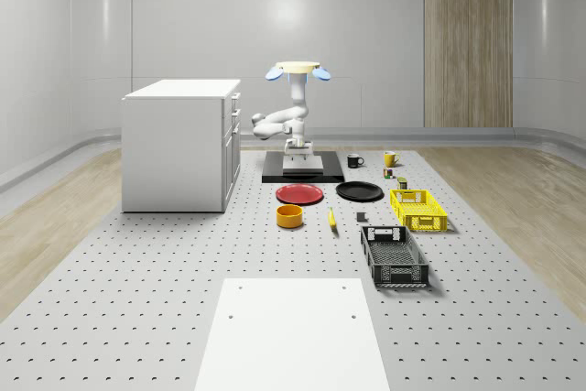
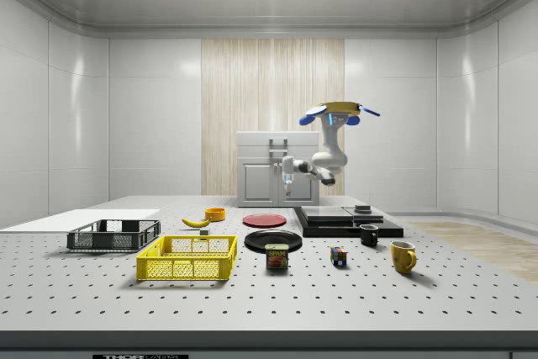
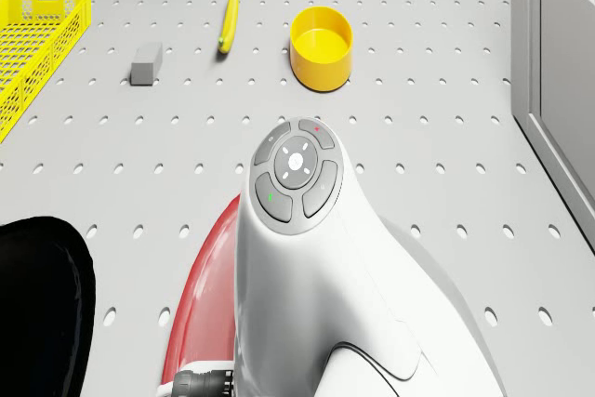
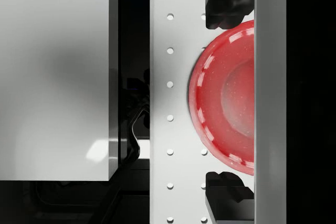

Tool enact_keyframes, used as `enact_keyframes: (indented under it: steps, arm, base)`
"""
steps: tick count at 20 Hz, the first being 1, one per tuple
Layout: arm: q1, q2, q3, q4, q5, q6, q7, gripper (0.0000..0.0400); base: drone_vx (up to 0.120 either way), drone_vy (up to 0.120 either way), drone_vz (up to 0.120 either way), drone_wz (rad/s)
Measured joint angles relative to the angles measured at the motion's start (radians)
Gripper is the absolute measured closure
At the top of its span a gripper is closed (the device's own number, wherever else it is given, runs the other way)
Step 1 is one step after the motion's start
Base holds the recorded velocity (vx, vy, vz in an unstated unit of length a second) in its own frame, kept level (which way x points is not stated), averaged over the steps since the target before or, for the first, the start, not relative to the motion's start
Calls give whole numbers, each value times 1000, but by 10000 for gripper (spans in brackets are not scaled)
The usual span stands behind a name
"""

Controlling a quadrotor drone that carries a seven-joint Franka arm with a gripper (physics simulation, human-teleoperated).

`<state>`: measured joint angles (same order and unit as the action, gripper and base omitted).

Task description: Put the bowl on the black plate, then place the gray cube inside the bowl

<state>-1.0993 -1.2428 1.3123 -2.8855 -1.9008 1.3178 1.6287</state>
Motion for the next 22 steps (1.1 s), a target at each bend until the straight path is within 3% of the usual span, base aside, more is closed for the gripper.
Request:
enact_keyframes:
  steps: [22]
  arm:
    - [-24,-85,21,5,41,79,22,0]
  base:
    - [120,0,0,0]
